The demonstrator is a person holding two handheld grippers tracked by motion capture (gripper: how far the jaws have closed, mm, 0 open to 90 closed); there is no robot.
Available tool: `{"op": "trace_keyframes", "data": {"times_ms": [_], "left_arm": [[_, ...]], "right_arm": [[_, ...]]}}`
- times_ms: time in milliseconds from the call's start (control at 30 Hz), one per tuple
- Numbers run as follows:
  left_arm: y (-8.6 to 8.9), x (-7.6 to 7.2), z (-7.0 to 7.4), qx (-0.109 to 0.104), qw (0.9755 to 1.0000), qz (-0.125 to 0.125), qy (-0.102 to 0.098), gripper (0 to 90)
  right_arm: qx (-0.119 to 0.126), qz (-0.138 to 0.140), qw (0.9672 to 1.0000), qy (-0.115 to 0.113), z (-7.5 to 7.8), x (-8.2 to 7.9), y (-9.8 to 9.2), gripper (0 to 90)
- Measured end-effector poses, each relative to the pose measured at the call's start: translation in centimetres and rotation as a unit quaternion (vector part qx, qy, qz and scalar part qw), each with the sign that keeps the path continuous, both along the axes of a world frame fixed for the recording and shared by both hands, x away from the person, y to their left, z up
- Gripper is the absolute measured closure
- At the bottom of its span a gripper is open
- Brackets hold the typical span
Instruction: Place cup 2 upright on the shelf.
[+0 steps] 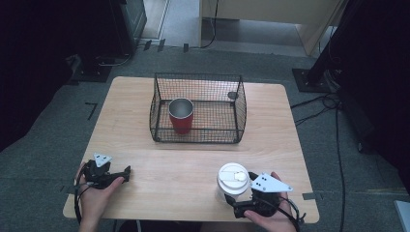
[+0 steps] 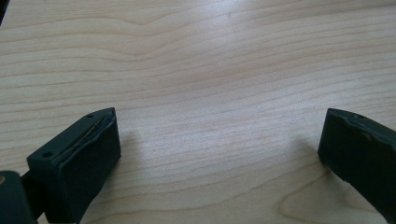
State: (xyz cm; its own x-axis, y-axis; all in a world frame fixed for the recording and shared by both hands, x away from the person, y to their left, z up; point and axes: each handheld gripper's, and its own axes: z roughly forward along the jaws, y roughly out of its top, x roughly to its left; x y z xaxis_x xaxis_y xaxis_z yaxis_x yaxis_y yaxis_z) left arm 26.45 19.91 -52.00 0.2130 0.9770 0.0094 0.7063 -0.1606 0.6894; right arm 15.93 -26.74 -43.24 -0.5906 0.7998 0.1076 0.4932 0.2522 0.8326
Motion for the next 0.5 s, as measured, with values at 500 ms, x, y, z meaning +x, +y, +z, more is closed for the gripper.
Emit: {"op": "trace_keyframes", "data": {"times_ms": [500], "left_arm": [[0.0,0.0,0.0,0.000,1.0000,0.000,0.000,0.0]], "right_arm": [[-0.019,-0.021,0.9995,-0.016,0.0,0.9,2.8,5.7]]}}
